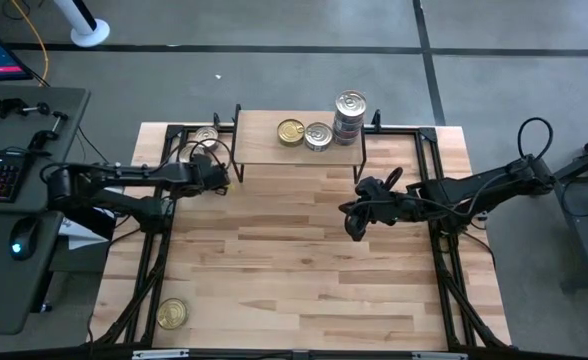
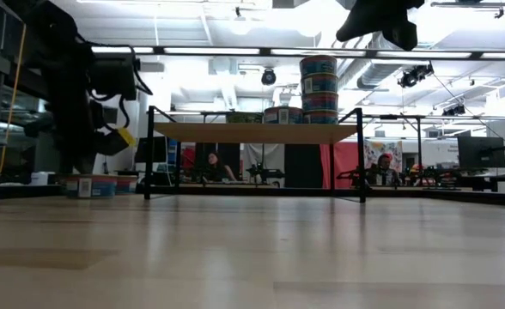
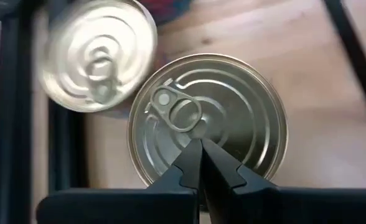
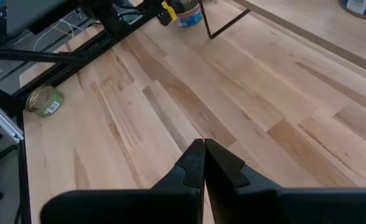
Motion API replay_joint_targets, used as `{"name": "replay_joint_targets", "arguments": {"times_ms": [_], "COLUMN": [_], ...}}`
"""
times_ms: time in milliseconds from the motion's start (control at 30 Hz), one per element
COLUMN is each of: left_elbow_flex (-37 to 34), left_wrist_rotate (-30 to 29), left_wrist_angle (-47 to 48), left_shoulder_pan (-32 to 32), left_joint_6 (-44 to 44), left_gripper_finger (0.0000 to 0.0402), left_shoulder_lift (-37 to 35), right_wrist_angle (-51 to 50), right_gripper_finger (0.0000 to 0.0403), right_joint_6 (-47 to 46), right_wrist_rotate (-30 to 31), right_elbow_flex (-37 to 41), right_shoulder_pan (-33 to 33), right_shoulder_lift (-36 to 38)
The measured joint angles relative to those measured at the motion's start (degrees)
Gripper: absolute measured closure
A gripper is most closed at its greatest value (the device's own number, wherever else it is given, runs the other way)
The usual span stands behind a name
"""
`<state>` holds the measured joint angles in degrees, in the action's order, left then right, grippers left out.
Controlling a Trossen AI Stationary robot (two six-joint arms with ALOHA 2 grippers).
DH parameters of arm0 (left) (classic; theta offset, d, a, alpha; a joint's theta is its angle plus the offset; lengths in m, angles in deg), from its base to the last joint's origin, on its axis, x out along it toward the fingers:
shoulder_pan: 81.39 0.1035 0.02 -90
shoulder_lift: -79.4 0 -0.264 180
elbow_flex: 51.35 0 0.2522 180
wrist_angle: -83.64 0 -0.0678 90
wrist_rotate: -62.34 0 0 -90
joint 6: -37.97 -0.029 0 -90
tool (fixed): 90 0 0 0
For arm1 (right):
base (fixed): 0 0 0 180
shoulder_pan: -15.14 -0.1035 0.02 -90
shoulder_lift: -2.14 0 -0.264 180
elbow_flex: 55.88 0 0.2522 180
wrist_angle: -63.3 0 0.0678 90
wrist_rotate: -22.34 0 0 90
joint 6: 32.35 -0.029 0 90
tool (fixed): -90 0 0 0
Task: Stack canned seafood by type on shelf
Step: Stack the blue tuna can on top of the other blue tuna can on the shelf
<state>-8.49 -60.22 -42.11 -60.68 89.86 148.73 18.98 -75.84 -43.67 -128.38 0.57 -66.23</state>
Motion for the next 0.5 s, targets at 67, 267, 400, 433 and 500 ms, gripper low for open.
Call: {"name": "replay_joint_targets", "arguments": {"times_ms": [67,267,400,433,500], "left_elbow_flex": [0.05,0.24,-0.06,-0.15,-0.24], "left_wrist_rotate": [3.47,13.47,16.37,16.64,16.82], "left_wrist_angle": [1.14,2.57,-1.21,-3.08,-7.76], "left_shoulder_pan": [-2.43,-15.25,-26.50,-29.16,-33.59], "left_joint_6": [0.64,9.23,18.38,20.41,23.92], "left_gripper_finger": [0.0401,0.0401,0.0401,0.0401,0.0402], "left_shoulder_lift": [-0.43,-3.13,-3.82,-3.60,-2.35], "right_wrist_angle": [-0.02,0.00,-0.02,0.00,0.00], "right_gripper_finger": [0.0403,0.0403,0.0403,0.0403,0.0403], "right_joint_6": [0.02,1.06,1.08,1.04,0.60], "right_wrist_rotate": [0.07,1.46,1.29,1.28,1.09], "right_elbow_flex": [0.00,-0.02,-0.02,-0.02,-0.02], "right_shoulder_pan": [0.00,-0.35,-0.93,-0.98,-0.98], "right_shoulder_lift": [-0.02,-0.02,-0.02,-0.02,-0.02]}}
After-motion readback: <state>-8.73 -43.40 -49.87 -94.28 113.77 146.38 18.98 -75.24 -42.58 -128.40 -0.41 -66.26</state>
